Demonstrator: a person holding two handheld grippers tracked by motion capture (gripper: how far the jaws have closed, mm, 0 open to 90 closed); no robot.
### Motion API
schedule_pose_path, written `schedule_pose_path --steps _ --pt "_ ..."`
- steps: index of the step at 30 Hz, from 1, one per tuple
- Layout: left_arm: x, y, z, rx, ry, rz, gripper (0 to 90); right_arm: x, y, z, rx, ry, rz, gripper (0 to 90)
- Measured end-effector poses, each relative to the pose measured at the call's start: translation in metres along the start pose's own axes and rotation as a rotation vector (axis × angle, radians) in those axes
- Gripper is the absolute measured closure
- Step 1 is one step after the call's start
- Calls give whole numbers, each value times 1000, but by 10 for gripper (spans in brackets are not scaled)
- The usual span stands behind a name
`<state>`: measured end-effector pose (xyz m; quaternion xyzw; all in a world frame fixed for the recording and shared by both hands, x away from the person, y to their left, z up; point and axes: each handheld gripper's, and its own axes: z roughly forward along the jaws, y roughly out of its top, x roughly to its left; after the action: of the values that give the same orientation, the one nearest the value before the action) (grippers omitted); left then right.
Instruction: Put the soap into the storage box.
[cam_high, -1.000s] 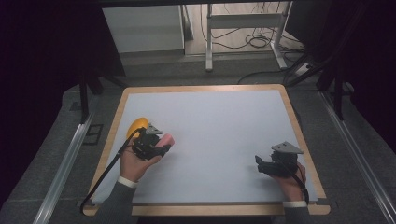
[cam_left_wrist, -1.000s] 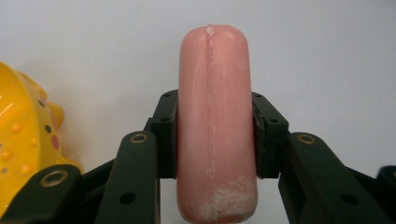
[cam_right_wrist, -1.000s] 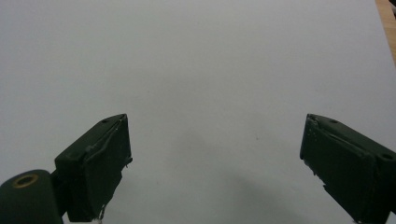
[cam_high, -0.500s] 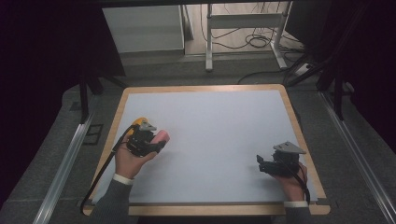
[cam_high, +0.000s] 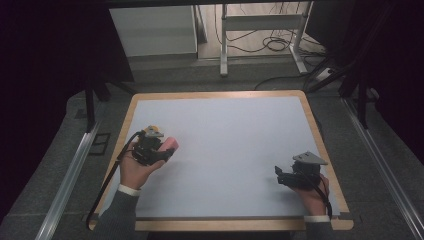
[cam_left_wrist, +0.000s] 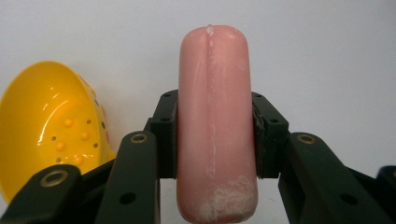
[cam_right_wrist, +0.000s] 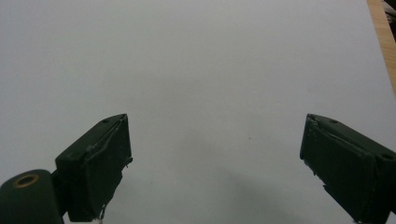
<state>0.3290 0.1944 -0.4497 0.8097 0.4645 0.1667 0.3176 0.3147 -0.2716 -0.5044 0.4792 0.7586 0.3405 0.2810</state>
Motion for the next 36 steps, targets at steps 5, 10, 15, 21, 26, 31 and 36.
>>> schedule_pose_path --steps 5,10,15,21,26,31,36 --pt "4 1 -2 -6 6 -12 601 0 0 0 1 0 1 85" --pt "10 2 -6 -11 20 -22 601 0 0 0 0 -1 1 85" --pt "18 2 -8 -12 30 -36 601 0 0 0 -1 -1 1 85" --pt "24 3 -9 -11 41 -52 601 0 0 0 0 -1 1 85" --pt "31 4 -10 -11 51 -61 601 0 0 0 -1 -1 2 85" --pt "38 4 -10 -8 62 -74 601 0 0 0 1 -1 2 85" --pt "47 5 -8 -10 64 -98 601 0 0 0 1 0 2 85"
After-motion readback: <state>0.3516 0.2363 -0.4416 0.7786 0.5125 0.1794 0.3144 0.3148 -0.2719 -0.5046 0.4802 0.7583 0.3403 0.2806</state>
